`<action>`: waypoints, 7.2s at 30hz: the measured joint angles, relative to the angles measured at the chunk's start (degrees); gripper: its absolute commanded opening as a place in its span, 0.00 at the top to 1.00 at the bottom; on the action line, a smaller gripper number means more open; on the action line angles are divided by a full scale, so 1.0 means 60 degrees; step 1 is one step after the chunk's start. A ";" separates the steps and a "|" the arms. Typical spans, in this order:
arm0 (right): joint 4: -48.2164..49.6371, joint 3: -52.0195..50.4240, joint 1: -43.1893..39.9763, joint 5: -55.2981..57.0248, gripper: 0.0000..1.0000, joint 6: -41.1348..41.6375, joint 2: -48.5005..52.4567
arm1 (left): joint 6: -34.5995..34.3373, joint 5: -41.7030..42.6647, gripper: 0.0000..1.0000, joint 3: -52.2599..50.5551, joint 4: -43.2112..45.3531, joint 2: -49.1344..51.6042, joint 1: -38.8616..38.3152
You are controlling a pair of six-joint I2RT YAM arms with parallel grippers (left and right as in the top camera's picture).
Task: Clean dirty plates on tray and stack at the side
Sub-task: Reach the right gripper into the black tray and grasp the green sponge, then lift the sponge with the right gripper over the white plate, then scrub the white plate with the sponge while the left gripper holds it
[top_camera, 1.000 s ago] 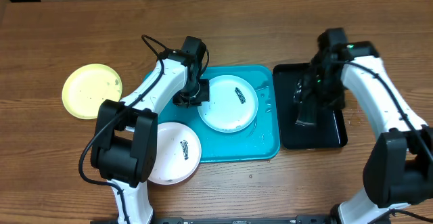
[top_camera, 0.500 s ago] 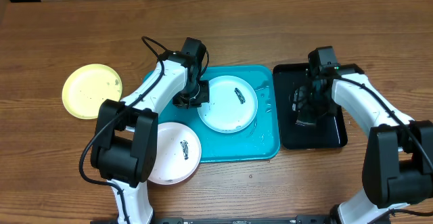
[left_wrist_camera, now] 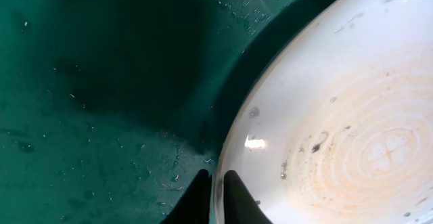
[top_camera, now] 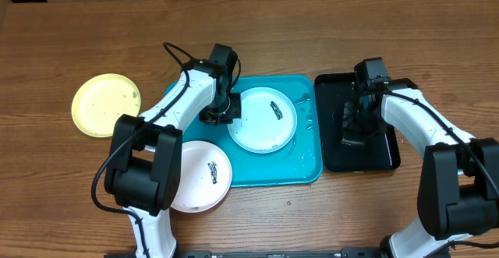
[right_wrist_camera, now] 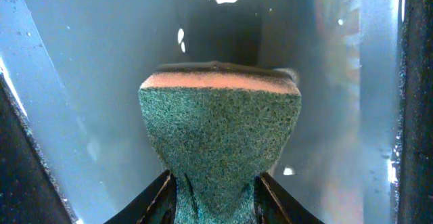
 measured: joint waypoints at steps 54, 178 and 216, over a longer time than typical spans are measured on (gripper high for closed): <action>-0.3340 0.1574 0.0000 -0.0787 0.96 -0.0532 0.0033 | 0.0546 0.0805 0.96 -0.0350 0.0441 0.0000 0.0000; -0.1341 0.4441 0.4306 0.1348 0.83 0.0685 0.2820 | 0.0579 0.0874 0.96 -0.0353 0.0404 0.0000 0.0000; 0.0637 0.3246 0.3818 -0.2397 0.96 -0.0484 0.2677 | 0.0583 0.0838 0.96 -0.0353 0.0368 0.0004 0.0004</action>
